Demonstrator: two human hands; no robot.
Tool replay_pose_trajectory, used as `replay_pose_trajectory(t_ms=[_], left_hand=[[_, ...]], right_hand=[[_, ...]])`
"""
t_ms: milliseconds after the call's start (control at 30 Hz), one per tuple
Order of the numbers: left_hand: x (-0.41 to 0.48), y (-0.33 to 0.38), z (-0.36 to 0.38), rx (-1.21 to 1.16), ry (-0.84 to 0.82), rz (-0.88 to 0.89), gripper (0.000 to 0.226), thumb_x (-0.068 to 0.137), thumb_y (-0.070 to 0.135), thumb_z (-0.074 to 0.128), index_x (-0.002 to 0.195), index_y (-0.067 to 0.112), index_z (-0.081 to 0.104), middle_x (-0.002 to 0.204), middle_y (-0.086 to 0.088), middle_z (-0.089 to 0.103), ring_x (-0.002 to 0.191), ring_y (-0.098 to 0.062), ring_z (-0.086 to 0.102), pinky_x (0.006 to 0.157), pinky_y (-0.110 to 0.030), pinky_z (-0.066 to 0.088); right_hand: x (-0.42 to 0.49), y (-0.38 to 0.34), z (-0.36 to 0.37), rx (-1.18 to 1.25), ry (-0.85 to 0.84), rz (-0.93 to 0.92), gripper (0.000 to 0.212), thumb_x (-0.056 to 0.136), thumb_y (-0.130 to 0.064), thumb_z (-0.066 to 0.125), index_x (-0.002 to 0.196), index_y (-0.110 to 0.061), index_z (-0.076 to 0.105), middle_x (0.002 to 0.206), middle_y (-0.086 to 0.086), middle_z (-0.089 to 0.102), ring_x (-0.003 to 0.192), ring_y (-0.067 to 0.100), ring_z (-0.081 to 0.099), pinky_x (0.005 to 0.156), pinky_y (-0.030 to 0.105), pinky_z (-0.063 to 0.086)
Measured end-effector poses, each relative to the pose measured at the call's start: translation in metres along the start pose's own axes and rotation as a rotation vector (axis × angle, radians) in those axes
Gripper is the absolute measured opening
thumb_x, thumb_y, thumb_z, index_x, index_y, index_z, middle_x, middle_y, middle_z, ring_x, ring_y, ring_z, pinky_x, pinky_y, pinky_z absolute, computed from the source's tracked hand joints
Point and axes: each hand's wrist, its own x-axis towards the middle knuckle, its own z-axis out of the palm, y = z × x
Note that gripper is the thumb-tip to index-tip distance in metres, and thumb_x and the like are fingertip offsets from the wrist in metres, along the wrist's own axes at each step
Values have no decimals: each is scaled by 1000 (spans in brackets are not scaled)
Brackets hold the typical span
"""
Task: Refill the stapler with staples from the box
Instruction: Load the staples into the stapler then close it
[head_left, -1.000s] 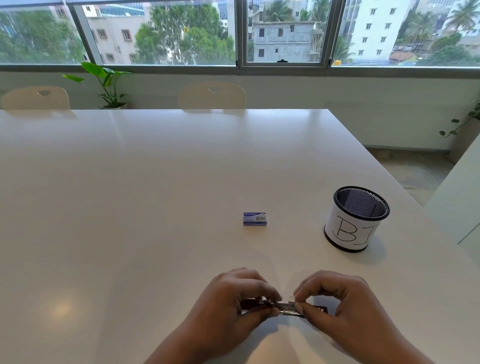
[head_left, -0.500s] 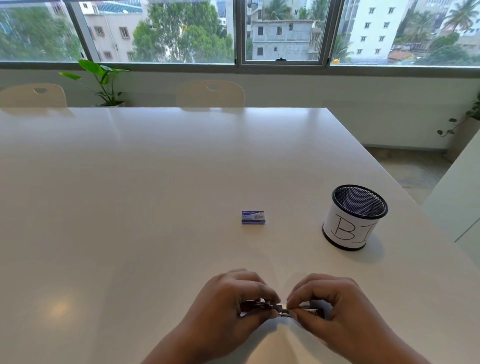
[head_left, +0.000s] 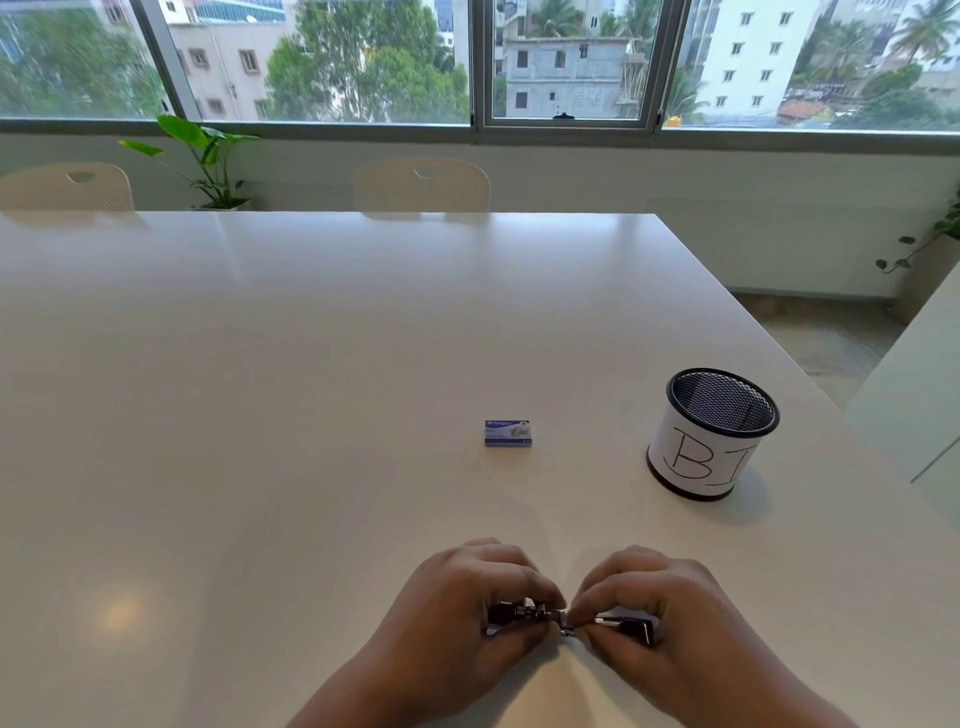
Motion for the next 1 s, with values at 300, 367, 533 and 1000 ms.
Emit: replay_pose_trajectory(t_ms=[300,367,533,1000], left_hand=[[1,3,0,9,5,9,13,84,32,73,96,28,75,88,11,71,84,-5,64,69,-32,55],[1,3,0,15,7,10,12,84,31,74,96,28,75,88,11,71,84,-5,64,69,-32,55],[0,3,0,15,8,6,13,83,31,74,96,29,74,88,10,71,84,-5,64,69,-32,55],[1,2,0,35,17,-2,15,82,33,74,96,30,73,88,12,71,83,-4,63,68,-32,55]], right_hand=[[-1,-3,0,-155,8,-80,6,72,-29,77,77,-32,77,76,-22,73,80,-5,62,62,21,55],[-1,-5,1,-210,9,-92,5,74,-35,72,77,-33,76,76,-23,72,79,-3,60,60,22,55],[-2,-12,2,-307,10,-117,8,75,-40,69,74,-33,75,75,-21,68,77,1,59,56,22,54],[-5,-22,11,-524,50,-176,15,68,-28,82,60,-26,69,68,-16,67,64,12,61,50,20,50]])
